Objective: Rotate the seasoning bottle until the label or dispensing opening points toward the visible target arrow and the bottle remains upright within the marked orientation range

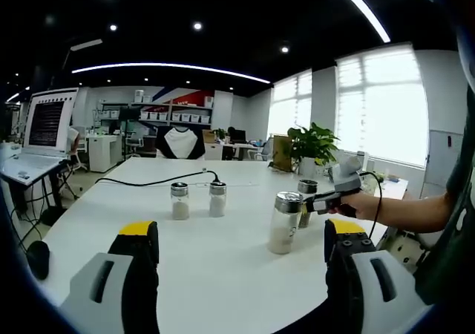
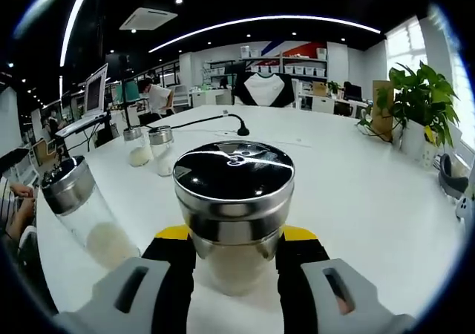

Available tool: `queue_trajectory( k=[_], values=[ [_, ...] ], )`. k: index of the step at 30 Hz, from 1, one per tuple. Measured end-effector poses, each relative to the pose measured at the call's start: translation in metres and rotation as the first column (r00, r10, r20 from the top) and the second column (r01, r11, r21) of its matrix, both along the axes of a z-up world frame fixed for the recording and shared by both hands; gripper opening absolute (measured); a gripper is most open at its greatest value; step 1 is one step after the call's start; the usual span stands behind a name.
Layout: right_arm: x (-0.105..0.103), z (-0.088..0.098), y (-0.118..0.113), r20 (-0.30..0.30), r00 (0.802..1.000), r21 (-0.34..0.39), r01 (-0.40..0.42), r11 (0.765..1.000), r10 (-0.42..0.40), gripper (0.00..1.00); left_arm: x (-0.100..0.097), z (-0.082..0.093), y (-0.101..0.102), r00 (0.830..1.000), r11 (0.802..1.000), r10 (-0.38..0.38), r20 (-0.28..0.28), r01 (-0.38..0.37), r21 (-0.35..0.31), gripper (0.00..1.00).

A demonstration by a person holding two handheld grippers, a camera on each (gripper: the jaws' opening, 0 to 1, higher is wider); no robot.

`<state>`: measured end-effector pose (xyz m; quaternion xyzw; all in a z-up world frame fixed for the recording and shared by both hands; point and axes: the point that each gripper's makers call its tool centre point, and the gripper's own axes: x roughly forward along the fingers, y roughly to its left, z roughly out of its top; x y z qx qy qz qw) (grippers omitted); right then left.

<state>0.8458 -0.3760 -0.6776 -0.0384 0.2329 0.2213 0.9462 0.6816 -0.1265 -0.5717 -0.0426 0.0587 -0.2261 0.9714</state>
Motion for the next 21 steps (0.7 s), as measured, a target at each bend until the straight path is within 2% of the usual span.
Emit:
queue_trajectory(
  k=[15,21],
  values=[
    [-0.037,-0.002,0.0,-0.019,1.0,0.024,-0.001,1.0,0.001,0.41,0.003,-0.001,-0.001,1.0,1.0,-0.005,-0.001,0.005,-0.001,0.98],
    [-0.044,-0.001,0.001,-0.02,1.0,0.017,-0.003,1.0,0.004,0.41,0.003,-0.001,0.001,1.0,1.0,-0.003,-0.004,0.003,-0.001,0.98]
  ],
)
